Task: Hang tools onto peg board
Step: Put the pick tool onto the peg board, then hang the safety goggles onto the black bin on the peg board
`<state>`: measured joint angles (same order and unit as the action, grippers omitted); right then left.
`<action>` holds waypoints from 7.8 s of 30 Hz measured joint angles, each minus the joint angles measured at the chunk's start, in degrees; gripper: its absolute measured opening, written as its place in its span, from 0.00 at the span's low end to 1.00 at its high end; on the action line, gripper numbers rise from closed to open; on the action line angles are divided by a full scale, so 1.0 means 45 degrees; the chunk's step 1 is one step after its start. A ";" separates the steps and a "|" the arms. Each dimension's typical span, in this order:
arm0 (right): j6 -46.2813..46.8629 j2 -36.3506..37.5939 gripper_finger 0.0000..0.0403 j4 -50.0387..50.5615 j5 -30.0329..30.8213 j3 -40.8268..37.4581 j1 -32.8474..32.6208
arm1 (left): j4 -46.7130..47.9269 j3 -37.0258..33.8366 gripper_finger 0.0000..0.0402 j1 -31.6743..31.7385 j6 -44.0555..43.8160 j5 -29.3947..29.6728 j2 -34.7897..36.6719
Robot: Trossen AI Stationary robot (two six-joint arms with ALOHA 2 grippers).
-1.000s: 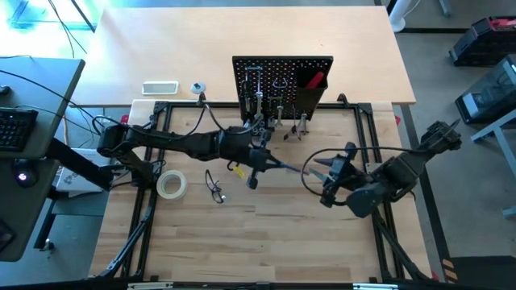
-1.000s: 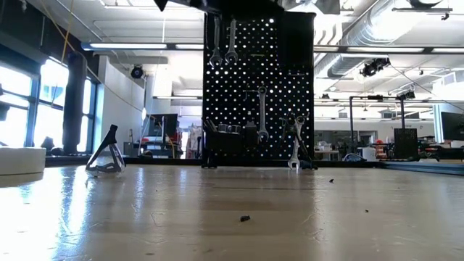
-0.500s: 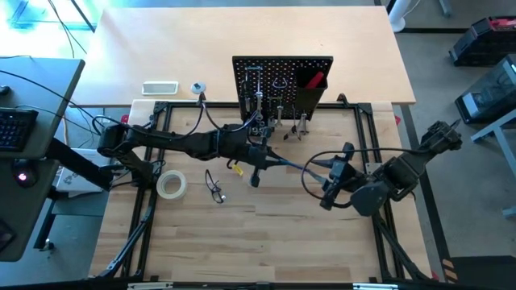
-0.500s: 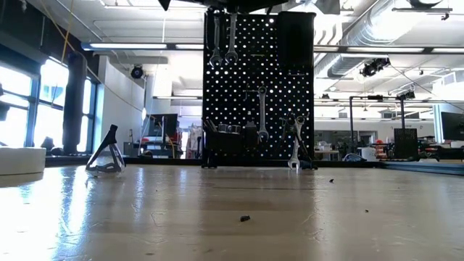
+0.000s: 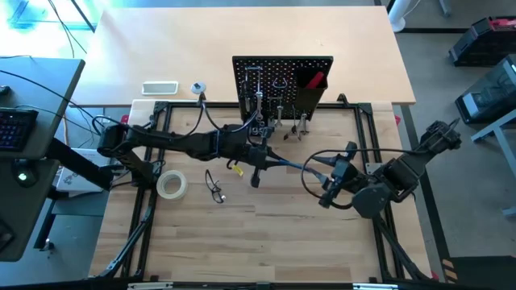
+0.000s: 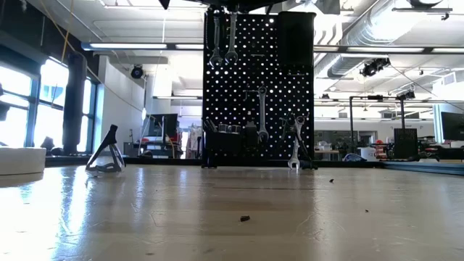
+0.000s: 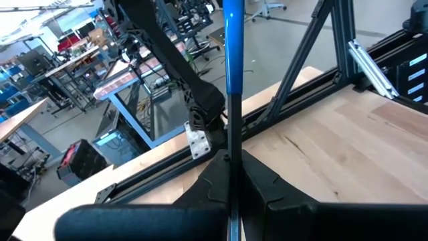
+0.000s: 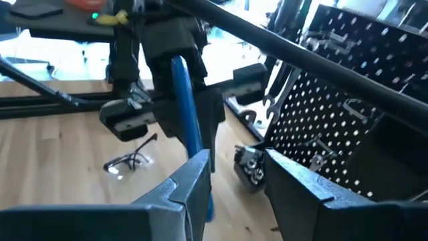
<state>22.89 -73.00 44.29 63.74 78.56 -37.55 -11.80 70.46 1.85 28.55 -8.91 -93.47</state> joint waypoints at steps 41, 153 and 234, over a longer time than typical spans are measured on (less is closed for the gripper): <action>-0.1447 -0.0741 0.04 -0.0975 -0.2073 0.0000 0.1421 | -0.0275 0.0010 0.00 0.0183 -0.0465 -0.0526 0.0005; -0.5858 -0.2840 0.53 0.9464 -1.2018 1.1972 1.0829 | 1.4863 -0.3849 0.35 -0.0671 -0.6728 0.1648 0.8368; 0.0041 -0.0442 0.53 0.1638 -0.6557 -0.2443 0.2893 | 0.0677 -0.3759 0.00 0.4867 -0.3310 -0.0790 0.0790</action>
<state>23.08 -74.99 51.66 34.24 67.57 -24.53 -8.76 53.54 23.76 13.65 -12.46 -89.92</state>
